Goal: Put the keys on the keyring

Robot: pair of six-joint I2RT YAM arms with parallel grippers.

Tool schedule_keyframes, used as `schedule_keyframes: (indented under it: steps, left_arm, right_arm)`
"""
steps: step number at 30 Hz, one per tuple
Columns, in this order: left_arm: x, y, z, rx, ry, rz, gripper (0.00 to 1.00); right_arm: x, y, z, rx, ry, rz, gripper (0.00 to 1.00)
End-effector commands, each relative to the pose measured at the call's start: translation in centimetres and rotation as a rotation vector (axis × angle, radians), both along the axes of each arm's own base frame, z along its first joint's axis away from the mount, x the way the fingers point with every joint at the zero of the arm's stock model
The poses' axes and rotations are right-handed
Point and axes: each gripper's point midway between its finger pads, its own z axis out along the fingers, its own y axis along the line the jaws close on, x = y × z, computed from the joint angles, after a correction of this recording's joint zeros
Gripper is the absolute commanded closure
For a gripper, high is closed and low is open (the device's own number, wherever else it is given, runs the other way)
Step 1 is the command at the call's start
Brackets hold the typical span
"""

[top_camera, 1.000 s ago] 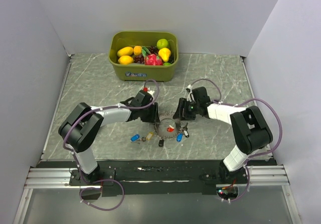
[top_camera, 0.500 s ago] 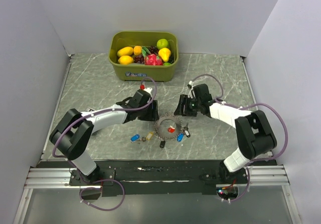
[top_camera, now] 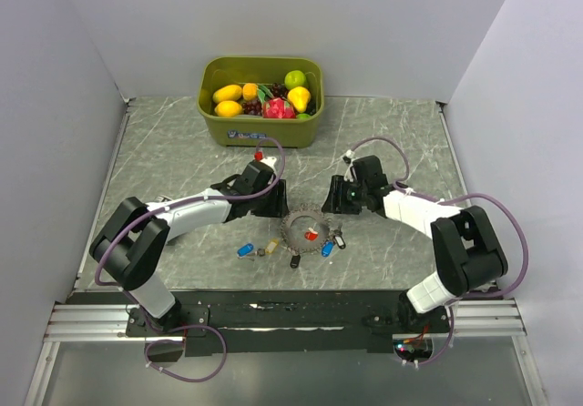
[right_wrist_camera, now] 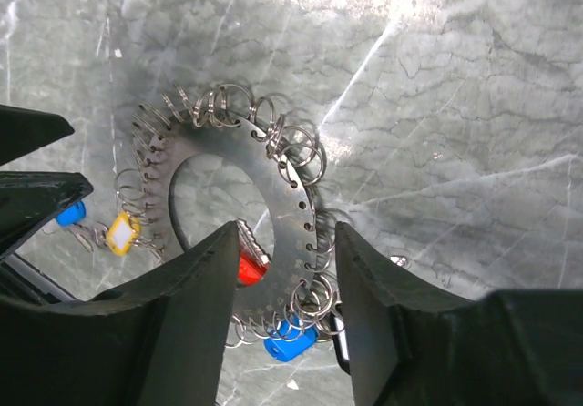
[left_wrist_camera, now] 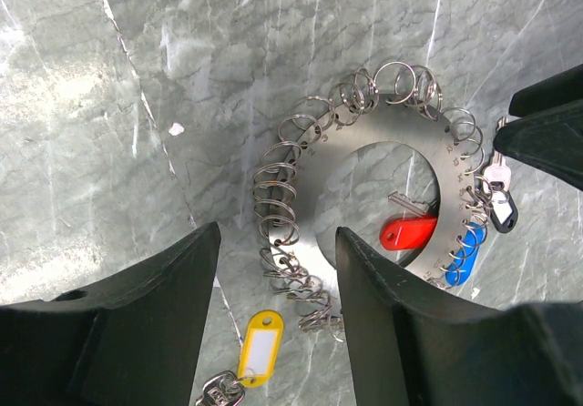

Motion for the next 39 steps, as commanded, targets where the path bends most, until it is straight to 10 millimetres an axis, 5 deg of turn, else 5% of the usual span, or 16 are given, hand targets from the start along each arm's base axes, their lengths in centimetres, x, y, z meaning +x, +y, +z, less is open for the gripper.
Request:
schedule_keyframes:
  steps: [1,12,21,30,35,39]
  left_arm:
    - [1.0,-1.0,3.1,-0.047,-0.079,-0.02,0.4]
    - [0.7,-0.9,2.0,-0.043,-0.053,-0.013,0.4]
    - [0.4,-1.3,1.1,-0.113,0.003,-0.03,0.41]
    - [0.0,1.4,1.9,-0.311,0.066,-0.013,0.41]
    - [-0.2,3.5,2.5,-0.477,0.07,-0.006,0.41]
    - [-0.5,4.2,1.7,-0.452,0.075,0.0,0.41]
  right_arm:
    - [0.9,0.3,0.3,0.007,-0.024,0.005,0.49]
    - [1.8,1.0,1.1,-0.011,-0.043,0.028,0.52]
    - [0.3,5.2,2.1,-0.08,-0.105,0.162,0.52]
    - [-1.7,9.2,1.8,-0.041,-0.108,0.304,0.53]
    - [-2.2,9.7,1.3,-0.041,-0.091,0.328,0.53]
    - [-3.0,9.8,1.1,-0.015,-0.077,0.342,0.53]
